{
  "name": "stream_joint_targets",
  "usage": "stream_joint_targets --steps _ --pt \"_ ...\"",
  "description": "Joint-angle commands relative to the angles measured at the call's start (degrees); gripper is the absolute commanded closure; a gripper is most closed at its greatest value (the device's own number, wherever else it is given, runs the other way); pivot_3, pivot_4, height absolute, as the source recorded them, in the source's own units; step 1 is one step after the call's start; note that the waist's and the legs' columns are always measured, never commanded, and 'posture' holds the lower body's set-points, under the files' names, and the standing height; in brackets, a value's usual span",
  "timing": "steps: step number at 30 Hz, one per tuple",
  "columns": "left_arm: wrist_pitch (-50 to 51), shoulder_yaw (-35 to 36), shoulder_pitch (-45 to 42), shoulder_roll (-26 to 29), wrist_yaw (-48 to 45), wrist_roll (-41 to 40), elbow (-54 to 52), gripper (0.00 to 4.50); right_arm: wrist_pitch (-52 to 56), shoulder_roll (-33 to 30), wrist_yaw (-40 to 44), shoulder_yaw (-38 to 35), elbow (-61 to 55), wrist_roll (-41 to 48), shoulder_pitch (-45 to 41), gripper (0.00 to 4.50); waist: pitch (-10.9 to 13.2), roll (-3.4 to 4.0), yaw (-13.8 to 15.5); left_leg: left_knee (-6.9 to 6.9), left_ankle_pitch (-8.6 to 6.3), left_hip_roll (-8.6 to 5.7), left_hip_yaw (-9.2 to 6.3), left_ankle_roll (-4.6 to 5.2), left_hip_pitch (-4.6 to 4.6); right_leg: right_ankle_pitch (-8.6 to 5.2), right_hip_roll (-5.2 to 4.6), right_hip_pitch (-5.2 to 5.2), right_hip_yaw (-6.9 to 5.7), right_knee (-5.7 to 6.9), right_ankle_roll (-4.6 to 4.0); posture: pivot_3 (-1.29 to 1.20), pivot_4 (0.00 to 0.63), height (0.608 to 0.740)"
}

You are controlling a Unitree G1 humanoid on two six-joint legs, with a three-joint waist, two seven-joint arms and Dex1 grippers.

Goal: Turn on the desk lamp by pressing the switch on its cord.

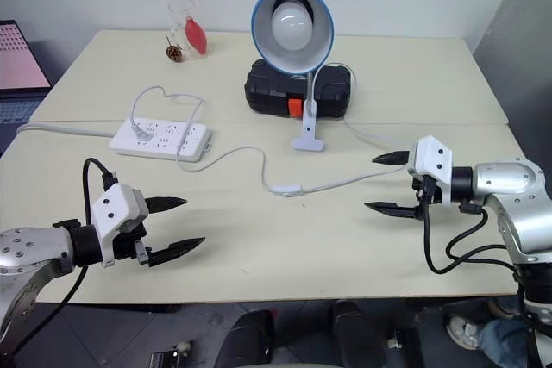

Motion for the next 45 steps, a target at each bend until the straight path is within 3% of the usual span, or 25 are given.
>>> stream_joint_targets --steps 1,11,33,45 --pt "-0.77 2.31 -0.91 0.65 -0.49 -0.83 -1.47 0.09 -1.45 0.0 0.18 -0.65 -0.15 -0.32 0.13 0.0 0.0 0.0 0.01 0.0 0.0 0.0 0.0 0.0 0.0 0.0 0.0 0.0 0.0 0.0 0.0 0.0 0.15 0.74" --pt "-2.52 0.77 -2.43 -0.45 2.16 2.02 -1.33 0.09 -2.46 1.77 -0.63 0.89 0.4 -1.95 -0.25 0.0 0.0 0.0 0.04 -0.02 0.0 0.0 0.0 0.0 0.0 0.12 0.01 0.0 -0.01 0.01 0.21 0.0 0.15 0.74" --pt "-6.59 0.32 -1.63 -1.22 -2.44 0.98 0.41 0.09 -0.66 4.04 -1.24 1.95 0.89 -2.26 -3.08 0.0 0.0 0.0 0.0 -0.01 0.0 0.0 0.0 0.0 0.0 0.13 0.01 0.0 -0.01 0.02 0.22 0.0 0.15 0.74" --pt "-6.69 -2.18 -1.85 -1.41 -3.76 0.66 -0.17 0.09 8.12 11.42 -3.67 15.02 6.28 -9.32 -16.04 0.0 0.0 0.01 -0.11 0.0 0.0 0.02 -0.01 0.0 0.04 0.17 0.03 -0.01 -0.02 0.06 0.19 0.0 0.15 0.74"
